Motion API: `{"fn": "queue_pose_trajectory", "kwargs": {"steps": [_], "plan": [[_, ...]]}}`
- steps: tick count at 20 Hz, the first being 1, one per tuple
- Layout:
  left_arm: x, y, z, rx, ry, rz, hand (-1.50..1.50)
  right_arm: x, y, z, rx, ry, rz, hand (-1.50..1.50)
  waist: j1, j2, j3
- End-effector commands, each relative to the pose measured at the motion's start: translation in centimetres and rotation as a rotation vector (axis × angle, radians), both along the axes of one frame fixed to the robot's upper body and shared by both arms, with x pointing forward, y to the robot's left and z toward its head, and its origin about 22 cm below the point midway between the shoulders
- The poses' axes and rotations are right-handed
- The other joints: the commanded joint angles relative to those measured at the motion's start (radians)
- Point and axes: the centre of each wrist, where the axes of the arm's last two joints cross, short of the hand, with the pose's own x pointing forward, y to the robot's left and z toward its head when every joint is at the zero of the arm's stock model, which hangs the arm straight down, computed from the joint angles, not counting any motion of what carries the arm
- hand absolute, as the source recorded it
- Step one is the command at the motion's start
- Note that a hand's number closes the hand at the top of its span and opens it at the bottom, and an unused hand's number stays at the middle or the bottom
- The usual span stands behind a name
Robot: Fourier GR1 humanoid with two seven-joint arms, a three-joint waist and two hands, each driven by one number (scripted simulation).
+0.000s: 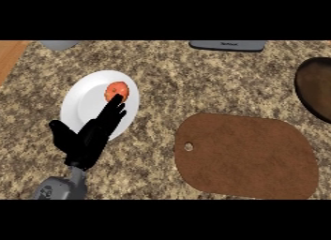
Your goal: Pick the tomato from the cutting board and place it in the pan
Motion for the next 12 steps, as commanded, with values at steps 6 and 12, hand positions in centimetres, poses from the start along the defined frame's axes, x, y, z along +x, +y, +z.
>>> {"fn": "queue_pose_trajectory", "kwargs": {"steps": [6, 12], "plan": [[0.0, 0.9, 0.0, -0.004, 0.007, 0.036, 0.0, 1.3, 0.6, 1.7, 0.145, -0.389, 0.062, -1.5, -0.024, -0.007, 0.005], [-0.7, 0.4, -0.6, 0.003, 0.017, 0.028, 0.0, -1.2, -2.0, 0.8, 0.355, -0.517, 0.118, -1.5, -0.035, -0.014, -0.001]]}}
